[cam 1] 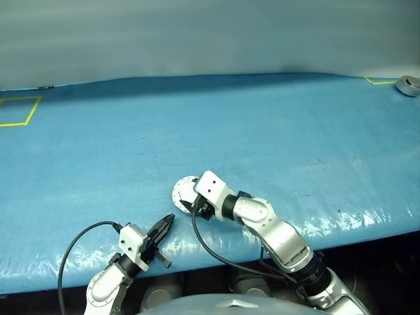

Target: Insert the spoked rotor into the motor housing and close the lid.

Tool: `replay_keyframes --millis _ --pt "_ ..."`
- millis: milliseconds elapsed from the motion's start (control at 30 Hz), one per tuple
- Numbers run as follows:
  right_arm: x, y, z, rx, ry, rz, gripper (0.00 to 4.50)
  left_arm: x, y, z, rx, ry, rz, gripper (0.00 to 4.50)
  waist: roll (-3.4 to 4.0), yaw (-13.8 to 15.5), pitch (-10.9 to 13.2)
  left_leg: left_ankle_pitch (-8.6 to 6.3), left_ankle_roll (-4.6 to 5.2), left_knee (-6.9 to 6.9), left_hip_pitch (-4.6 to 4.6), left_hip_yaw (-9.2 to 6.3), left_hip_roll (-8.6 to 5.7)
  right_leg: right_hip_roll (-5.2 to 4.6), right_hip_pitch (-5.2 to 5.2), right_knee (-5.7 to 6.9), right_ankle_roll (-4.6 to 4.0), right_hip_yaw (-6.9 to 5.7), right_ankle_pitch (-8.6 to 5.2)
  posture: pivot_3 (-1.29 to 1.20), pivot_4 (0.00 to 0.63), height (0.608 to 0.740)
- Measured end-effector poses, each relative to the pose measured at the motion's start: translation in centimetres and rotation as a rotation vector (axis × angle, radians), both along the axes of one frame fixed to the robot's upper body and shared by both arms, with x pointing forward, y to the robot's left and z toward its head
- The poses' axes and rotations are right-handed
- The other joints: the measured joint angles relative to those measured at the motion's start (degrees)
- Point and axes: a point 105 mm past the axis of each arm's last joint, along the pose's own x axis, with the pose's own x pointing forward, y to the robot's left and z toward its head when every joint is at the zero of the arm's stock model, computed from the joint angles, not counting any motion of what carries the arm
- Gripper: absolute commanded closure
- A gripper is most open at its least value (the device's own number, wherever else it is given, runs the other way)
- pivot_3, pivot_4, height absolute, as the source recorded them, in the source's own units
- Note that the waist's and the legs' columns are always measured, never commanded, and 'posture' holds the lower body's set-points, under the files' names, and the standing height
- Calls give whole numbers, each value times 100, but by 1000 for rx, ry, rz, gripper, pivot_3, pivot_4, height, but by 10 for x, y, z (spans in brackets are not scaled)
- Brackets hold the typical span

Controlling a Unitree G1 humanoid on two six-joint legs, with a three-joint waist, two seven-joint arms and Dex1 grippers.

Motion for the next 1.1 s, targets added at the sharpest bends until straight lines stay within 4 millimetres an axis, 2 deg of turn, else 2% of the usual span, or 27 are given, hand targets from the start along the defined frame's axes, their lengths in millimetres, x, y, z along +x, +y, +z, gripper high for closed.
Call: replay_keyframes --millis 533,1100 --pt "5 -8 0 6 25 104 1460 2 -1 0 5 7 -17 4500 5 27 -5 0 1 -2 -4 0 -2 -1 2 -2 0 -1 1 0 150 740" --pt "7 -3 -5 28 -14 61 1460 6 1 0 15 -1 -22 4500 8 -4 -14 1 -2 0 6 0 3 2 4 3 -4 -1 -1 0 150 740"
